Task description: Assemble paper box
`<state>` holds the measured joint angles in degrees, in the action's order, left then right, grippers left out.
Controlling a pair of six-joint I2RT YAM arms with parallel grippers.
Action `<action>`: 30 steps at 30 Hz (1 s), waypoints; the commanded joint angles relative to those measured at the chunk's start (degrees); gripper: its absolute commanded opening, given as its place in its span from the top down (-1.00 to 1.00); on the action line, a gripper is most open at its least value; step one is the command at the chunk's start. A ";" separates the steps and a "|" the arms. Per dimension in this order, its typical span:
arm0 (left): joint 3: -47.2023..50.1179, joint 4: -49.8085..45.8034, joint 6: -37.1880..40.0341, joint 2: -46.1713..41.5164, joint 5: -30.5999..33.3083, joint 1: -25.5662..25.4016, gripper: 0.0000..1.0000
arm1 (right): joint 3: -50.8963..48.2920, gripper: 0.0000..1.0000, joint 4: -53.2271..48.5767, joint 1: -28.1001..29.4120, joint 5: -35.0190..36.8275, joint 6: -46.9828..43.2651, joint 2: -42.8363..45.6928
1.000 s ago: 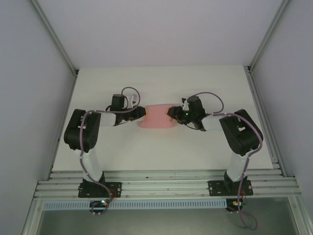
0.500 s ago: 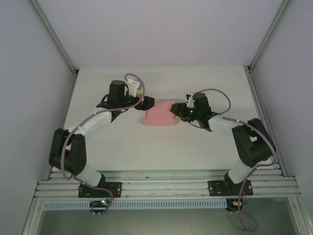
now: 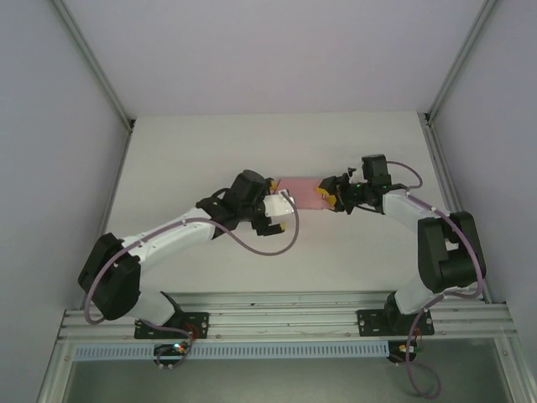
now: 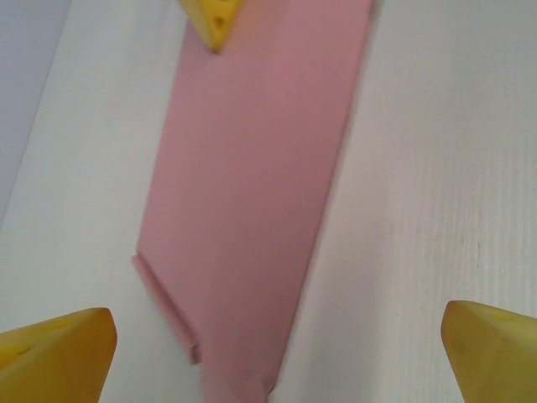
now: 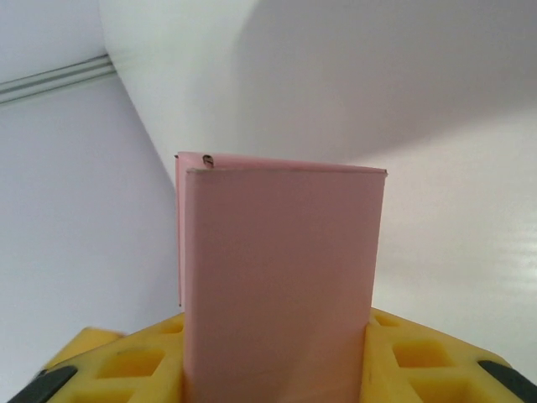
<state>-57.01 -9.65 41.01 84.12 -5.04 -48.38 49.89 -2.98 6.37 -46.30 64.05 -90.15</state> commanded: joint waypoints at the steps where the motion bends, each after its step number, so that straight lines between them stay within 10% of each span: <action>1: -0.79 -0.17 7.73 2.60 5.54 -1.59 -1.00 | 1.16 0.15 -4.02 -0.03 -8.83 3.90 2.73; 13: -3.54 7.27 8.88 7.15 10.97 -3.05 -0.93 | -0.57 0.15 -9.82 -0.13 -11.53 2.55 3.34; 22: -3.63 9.19 9.35 7.47 10.05 -3.30 -0.52 | -0.74 0.14 -8.18 0.17 -12.69 3.48 3.12; 30: -3.44 9.20 10.75 7.04 10.67 -3.12 -0.15 | 0.20 -0.38 -11.69 0.13 -12.34 -1.49 4.59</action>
<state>-58.59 -2.50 50.68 90.39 5.65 -51.31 49.25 -12.27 5.93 -54.63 65.87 -87.39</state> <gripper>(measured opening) 0.594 0.664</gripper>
